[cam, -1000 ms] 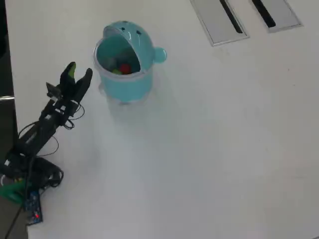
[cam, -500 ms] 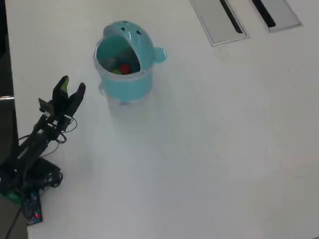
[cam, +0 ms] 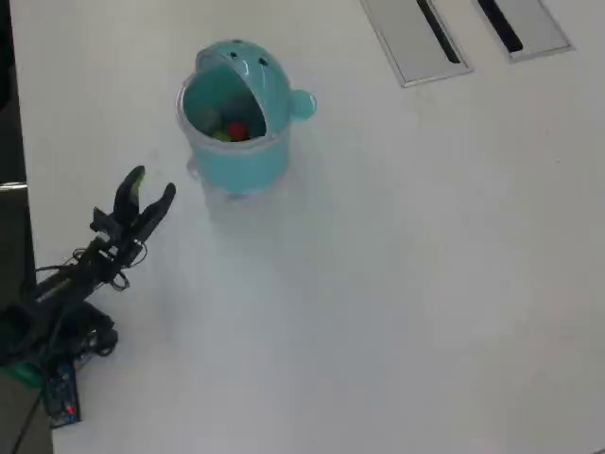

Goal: Grasp RGB lego blocks and put them in the bin one by one.

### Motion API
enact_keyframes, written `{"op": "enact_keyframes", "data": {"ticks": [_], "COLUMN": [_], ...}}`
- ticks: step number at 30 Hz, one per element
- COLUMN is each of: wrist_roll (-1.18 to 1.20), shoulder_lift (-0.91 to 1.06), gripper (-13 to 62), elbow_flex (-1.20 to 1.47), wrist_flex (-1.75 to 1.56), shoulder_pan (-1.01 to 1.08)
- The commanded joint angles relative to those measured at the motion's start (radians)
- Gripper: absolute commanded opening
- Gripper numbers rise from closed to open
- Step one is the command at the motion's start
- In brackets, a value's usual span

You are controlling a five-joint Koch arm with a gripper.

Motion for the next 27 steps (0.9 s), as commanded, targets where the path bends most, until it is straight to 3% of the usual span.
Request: {"op": "enact_keyframes", "data": {"ticks": [1, 15, 27], "wrist_roll": [0.066, 0.580, 0.822], "shoulder_lift": [0.077, 0.074, 0.072], "gripper": [29.4, 29.4, 29.3], "elbow_flex": [-0.023, 0.224, 0.419], "wrist_flex": [-0.152, -0.345, -0.465], "shoulder_pan": [0.054, 0.344, 0.419]}}
